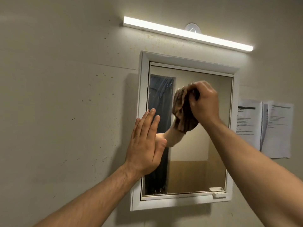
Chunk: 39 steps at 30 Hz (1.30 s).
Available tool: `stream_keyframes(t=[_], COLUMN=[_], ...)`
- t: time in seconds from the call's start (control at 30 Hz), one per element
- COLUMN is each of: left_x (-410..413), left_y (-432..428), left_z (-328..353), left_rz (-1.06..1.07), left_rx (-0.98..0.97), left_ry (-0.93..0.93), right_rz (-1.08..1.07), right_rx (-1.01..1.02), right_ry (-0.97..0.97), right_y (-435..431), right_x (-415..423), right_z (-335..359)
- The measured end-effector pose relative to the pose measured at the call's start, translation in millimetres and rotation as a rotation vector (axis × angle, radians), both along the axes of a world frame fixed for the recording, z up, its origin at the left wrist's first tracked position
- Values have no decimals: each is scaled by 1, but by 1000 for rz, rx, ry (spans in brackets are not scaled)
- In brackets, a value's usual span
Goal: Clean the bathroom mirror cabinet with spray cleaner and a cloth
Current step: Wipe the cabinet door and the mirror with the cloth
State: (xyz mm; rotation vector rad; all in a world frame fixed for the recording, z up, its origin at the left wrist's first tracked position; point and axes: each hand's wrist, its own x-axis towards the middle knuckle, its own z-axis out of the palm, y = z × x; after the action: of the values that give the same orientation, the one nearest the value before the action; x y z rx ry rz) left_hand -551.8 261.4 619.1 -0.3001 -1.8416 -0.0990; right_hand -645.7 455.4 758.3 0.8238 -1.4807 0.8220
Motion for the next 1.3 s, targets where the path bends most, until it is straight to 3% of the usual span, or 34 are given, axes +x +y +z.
stream_keyframes(t=[0.07, 0.13, 0.2, 0.33, 0.37, 0.43, 0.5, 0.6, 0.67, 0.73, 0.87, 1.0, 1.07, 1.2, 1.23, 1.3], left_x=[3, 6, 6, -1, -2, -3, -2, -1, -2, -5, -12, -15, -14, -12, -12, -12], left_y=[-6, -20, -34, -43, -44, -42, -39, -33, -31, -30, -26, -28, -29, -30, -29, -28], left_z=[6, 11, 19, 38, 43, 52, 58, 60, 58, 55, 53, 47, 46, 42, 42, 40], left_rz=[14, 28, 50, 34, 29, 27, 33, 30, 7, -43, -117, -128, -102, -14, 4, 2], left_rx=[17, 49, 70, 147, 168, 175, 150, 132, 143, 143, 219, 260, 252, 196, 173, 158], left_ry=[32, 68, 101, 151, 161, 175, 166, 148, 142, 157, 184, 162, 140, 101, 88, 70], right_rz=[-54, -59, -84, -148, -166, -271, -382, -362, -313, -298, -219, -181, -288, -349, -346, -381], right_rx=[-154, -388, -418, 333, 435, 448, 230, -320, -452, -342, 219, 479, 362, -376, -438, -320], right_ry=[-41, -210, -307, 166, 246, 323, 162, -341, -487, -390, 123, 319, 241, -398, -459, -361], right_y=[-10, -36, -76, -126, -119, -86, -43, 0, -15, -49, -123, -92, -44, 13, 5, -31], right_x=[-14, -13, 3, 20, 13, -9, -37, -55, -44, -22, 18, -5, -33, -60, -56, -37], right_z=[18, 18, 7, -25, -23, -8, 4, 14, 16, 17, 10, 7, 10, -7, -15, -39])
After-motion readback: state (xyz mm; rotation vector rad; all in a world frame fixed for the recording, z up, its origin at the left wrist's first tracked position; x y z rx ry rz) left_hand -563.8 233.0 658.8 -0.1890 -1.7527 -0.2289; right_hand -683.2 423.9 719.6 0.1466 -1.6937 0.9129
